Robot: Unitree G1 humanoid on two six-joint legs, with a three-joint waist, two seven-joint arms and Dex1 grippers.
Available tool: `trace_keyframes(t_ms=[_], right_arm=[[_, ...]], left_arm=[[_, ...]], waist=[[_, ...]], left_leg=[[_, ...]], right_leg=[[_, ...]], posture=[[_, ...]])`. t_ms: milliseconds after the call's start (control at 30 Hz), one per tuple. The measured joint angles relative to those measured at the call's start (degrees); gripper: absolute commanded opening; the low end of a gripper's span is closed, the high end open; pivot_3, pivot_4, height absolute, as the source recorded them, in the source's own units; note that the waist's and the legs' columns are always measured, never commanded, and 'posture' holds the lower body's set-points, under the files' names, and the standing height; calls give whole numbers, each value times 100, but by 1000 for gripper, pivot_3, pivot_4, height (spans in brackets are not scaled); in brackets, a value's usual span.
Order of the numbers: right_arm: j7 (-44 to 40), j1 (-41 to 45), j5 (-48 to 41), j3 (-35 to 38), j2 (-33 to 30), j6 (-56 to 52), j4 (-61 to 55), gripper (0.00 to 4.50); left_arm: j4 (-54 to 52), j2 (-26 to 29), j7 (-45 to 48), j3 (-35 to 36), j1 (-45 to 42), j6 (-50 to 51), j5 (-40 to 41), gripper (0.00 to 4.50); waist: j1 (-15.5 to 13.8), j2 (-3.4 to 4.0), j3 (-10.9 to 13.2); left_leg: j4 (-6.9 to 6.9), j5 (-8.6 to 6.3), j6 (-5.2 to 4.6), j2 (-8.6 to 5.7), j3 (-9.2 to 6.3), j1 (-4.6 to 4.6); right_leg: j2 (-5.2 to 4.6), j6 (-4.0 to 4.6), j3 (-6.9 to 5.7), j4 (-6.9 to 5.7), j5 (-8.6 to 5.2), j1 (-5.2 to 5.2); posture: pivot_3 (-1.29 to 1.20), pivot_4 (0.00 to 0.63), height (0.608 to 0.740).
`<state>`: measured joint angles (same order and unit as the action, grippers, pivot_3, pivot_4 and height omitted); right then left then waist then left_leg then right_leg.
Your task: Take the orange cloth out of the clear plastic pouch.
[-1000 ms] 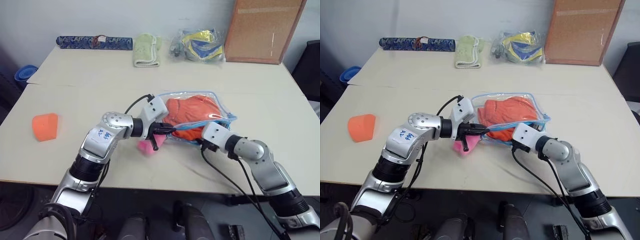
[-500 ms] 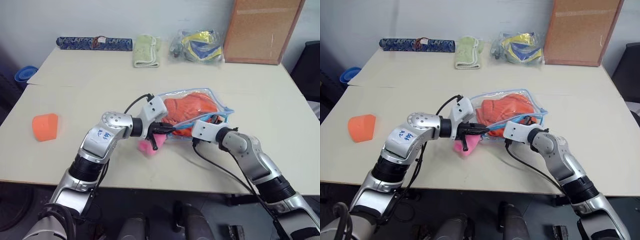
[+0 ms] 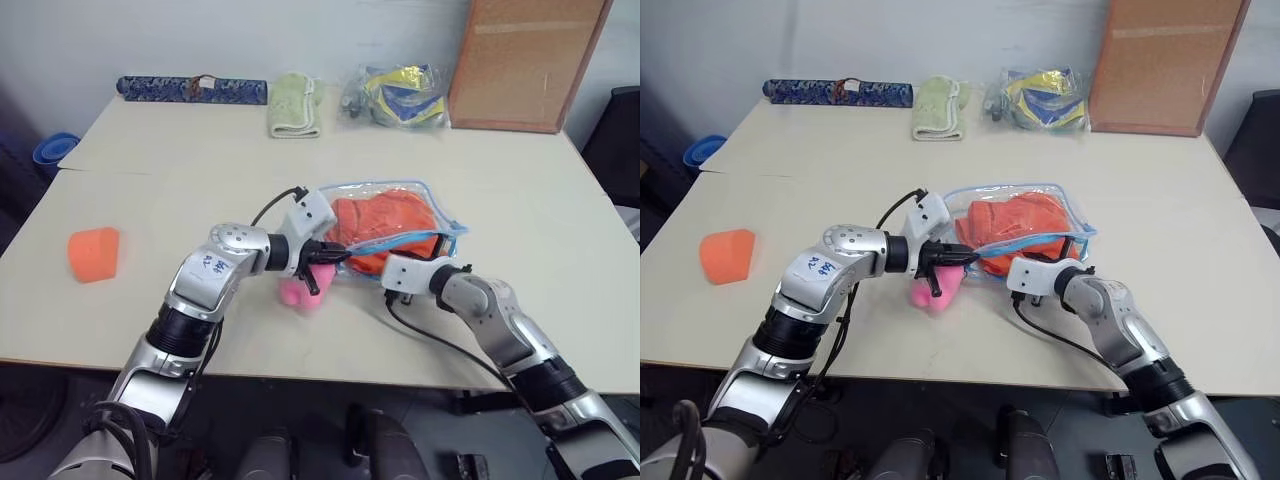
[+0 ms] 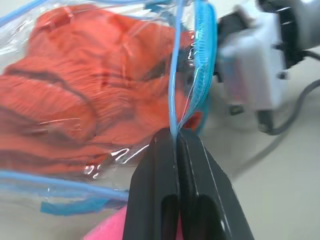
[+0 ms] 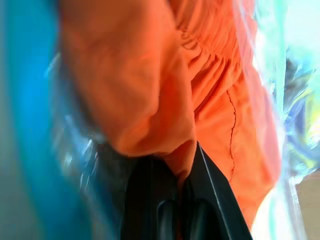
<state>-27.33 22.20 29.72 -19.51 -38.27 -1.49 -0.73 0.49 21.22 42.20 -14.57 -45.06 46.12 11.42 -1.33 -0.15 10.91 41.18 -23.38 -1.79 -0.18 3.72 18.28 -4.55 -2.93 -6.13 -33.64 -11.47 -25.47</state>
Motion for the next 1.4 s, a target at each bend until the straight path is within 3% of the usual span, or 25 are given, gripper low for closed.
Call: trace_keyframes(t_ms=[167,267,567,800,1067,1167,1400], right_arm=[[-306,-668,-147,174,-382,520,-902,21],[-679,-1116,-541,347,-938,1253,-1516,21],[-1377,-2486,-1475,1046,-1914,2463,-2196,21],[-1425,-3034,-1478,1729,-2196,2915,-1893,21],[-1062,-3513,-1324,2751,-2443,3414,-305,21],[-994,-3485,-1635,3109,-2326,3059,289,21],[-509,-2839,-2669,3977,-1261,-73,543,21]], left_arm=[[959,-69,-325,-26,-342,-674,-447,0],[1604,-88,-418,-26,-598,-1239,-714,0],[2771,-103,-482,-14,-972,-2255,-1191,0],[3047,-37,-386,-11,-1054,-2655,-1397,0],[3147,523,-252,79,-1046,-2829,-1608,0],[2754,625,165,170,-824,-2867,-1485,0],[848,871,1381,-126,24,-2563,-1136,0]], waist=[[12,2,2],[12,4,3],[-14,3,6],[-9,2,6],[-14,0,7],[-15,0,7],[-5,10,7]], left_leg=[[-8,3,10,3,3,-1],[-12,2,10,3,4,-1],[-13,1,9,4,7,2],[-16,1,8,6,11,0],[-18,-2,4,6,11,1],[-19,-3,0,6,10,2],[-16,-4,5,16,9,-1]], right_leg=[[6,0,-1,0,-1,-2],[9,0,-1,5,-1,-4],[8,-1,-5,11,-1,-3],[7,-1,-3,10,-1,-3],[5,-1,-3,14,-1,-3],[0,-1,-4,17,-1,-3],[-1,9,-3,9,-6,-4]], posture=[[0,150,740],[0,150,740],[0,150,740],[0,150,740],[0,150,740],[0,150,740],[0,150,740]])
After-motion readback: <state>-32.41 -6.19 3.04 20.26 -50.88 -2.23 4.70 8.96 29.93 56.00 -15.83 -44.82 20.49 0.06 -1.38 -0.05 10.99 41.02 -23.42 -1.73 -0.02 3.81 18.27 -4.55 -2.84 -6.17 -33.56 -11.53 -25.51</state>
